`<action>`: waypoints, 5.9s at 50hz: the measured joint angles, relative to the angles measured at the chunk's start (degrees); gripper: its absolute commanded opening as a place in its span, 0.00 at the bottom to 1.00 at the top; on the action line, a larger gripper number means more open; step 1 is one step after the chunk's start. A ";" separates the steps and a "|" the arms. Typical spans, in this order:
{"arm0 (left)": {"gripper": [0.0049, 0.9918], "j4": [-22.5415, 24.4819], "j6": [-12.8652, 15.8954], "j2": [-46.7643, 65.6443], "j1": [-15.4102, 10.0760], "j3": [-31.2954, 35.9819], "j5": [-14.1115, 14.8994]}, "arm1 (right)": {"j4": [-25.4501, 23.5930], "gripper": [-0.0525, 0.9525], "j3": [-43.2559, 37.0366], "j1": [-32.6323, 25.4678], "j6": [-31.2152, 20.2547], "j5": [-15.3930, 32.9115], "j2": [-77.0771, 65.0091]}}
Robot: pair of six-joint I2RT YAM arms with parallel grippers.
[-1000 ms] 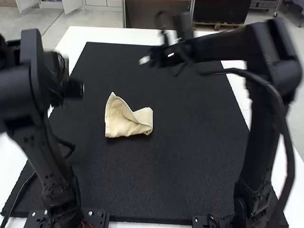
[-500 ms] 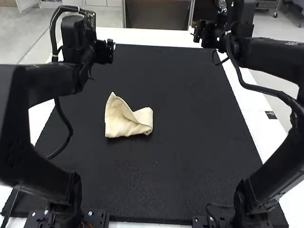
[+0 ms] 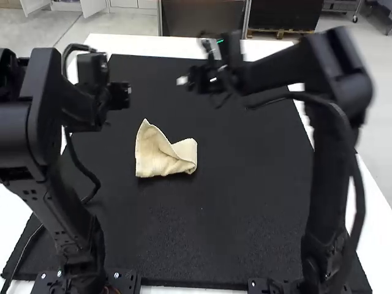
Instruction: Fold the towel.
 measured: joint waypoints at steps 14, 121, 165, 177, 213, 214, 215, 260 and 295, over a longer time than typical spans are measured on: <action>0.97 0.52 1.29 0.07 2.78 0.00 1.51 | -1.14 0.08 2.86 5.25 0.15 -1.18 2.80; 0.97 -4.26 10.64 0.07 18.34 1.86 7.56 | -0.31 0.14 0.70 17.92 -2.05 -2.45 9.51; 0.97 -5.11 5.90 -42.60 -19.87 -3.41 -10.40 | 18.10 0.97 -24.59 -18.03 -0.42 17.92 -46.84; 0.97 -23.69 2.47 -60.17 -14.67 -3.39 -11.63 | 12.59 0.97 -37.20 -29.75 -0.33 18.32 -68.61; 0.97 -42.88 2.05 -80.72 3.58 -8.28 9.11 | -5.53 0.95 -58.75 -35.80 -2.19 11.82 -111.91; 0.97 -42.42 2.43 -80.72 3.65 -8.85 9.35 | -5.46 0.95 -59.28 -35.82 -2.27 11.78 -111.91; 0.97 -42.01 2.67 -80.72 3.67 -9.35 9.62 | -5.51 0.95 -59.56 -35.87 -2.32 11.74 -111.91; 0.97 -19.78 7.13 -80.74 3.23 -27.80 20.50 | -4.07 0.96 -72.46 -36.06 -7.54 0.02 -111.91; 0.96 -24.15 8.04 -80.72 1.73 -35.43 22.51 | -10.69 0.96 -76.83 -36.06 -1.57 17.27 -111.91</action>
